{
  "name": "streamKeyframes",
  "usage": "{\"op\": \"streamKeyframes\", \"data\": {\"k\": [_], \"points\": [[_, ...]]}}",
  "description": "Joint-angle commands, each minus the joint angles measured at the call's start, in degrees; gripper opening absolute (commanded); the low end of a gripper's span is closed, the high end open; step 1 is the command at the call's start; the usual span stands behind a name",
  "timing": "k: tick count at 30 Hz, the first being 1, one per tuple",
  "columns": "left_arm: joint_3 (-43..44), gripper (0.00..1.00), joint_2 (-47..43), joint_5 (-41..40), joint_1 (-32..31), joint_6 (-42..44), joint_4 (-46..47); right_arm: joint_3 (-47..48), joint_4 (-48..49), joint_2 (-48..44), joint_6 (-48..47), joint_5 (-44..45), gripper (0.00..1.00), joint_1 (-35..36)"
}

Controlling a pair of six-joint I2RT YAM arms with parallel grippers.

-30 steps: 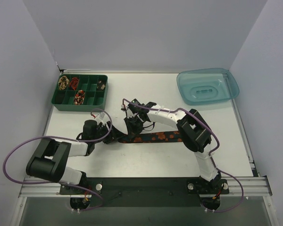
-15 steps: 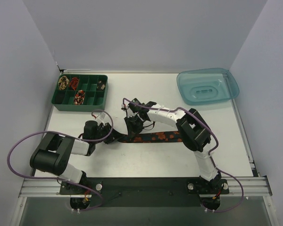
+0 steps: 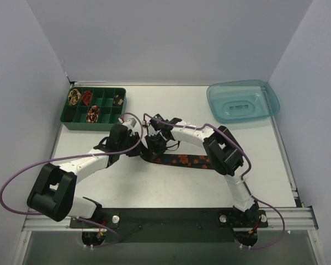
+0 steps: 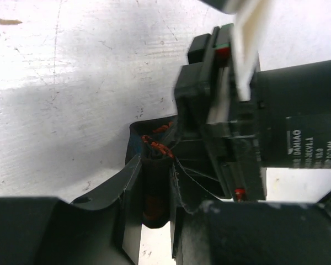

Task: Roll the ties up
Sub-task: Roll the tie at the center of the board.

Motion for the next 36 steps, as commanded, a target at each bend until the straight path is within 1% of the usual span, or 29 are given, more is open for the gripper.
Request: {"op": "streamKeyframes", "data": {"k": [1,7,17,20,24,28,36], "points": [[7.71,0.00,1.06,-7.23,-6.17,3.87,-9.23,2.00,-0.68,2.73,0.19,1.66,0.03,0.32],[9.21,0.00,3.00,-8.56,-8.38,3.35,-9.68,2.00,-0.59,3.09,0.37,1.66,0.03,0.14],[9.56,0.00,2.65,-10.32,-8.91,2.99,-10.56,2.09,0.11,3.44,1.25,0.60,0.03,0.05],[10.00,0.00,3.09,-12.78,-8.91,3.17,-12.05,1.83,0.11,2.39,1.07,0.60,0.03,-0.03],[11.32,0.00,3.35,-17.95,-8.82,4.05,-17.05,0.51,0.02,-0.33,0.99,0.25,0.03,-0.73],[12.37,0.00,2.48,-21.30,-8.73,5.01,-20.67,-0.98,0.03,-3.50,0.81,-0.37,0.03,-2.84],[14.31,0.00,2.65,-23.94,-8.38,5.81,-24.62,-4.85,0.02,-7.28,-0.24,-0.19,0.03,-6.27]]}}
